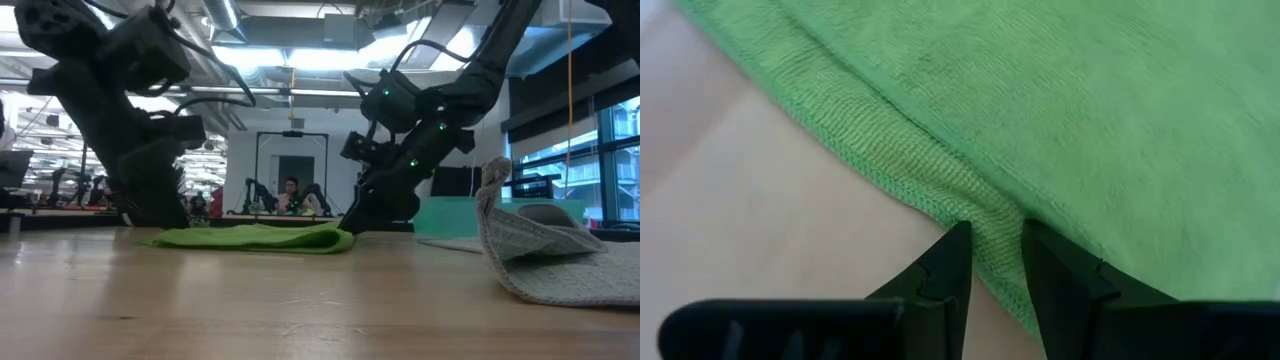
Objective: Roll microfiber towels into tight, uniform cylinder then place into a basket
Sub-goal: Roll the green microfiber cloth
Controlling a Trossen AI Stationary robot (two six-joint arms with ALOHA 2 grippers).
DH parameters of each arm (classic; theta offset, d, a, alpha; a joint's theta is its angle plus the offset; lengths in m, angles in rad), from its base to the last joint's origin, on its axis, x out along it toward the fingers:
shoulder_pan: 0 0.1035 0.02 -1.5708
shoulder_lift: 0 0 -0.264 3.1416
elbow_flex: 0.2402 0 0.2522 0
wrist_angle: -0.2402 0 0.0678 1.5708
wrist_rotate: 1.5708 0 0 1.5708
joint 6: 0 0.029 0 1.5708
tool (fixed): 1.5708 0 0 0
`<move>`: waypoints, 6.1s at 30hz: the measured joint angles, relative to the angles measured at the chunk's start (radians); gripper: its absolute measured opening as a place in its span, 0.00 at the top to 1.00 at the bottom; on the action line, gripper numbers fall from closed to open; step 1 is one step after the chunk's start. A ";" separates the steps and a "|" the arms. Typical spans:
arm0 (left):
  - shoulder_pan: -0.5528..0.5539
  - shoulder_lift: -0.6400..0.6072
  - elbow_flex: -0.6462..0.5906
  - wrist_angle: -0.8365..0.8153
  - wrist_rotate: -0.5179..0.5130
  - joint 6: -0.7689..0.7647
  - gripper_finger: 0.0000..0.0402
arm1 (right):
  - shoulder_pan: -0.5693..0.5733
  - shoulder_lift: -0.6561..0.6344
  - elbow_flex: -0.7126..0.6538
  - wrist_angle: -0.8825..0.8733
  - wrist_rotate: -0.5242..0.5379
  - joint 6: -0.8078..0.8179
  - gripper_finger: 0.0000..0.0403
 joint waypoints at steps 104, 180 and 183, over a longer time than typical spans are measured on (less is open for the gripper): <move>-0.129 -0.222 -0.004 0.009 -0.095 0.145 0.78 | 0.175 -0.029 0.165 -0.034 0.166 -0.095 1.00; -0.077 -0.222 -0.004 0.007 -0.096 0.145 0.78 | -0.008 0.039 0.192 -0.290 0.206 0.233 0.57; -0.077 -0.222 -0.004 0.007 -0.096 0.145 0.78 | 0.011 0.039 0.192 -0.293 0.154 0.240 0.57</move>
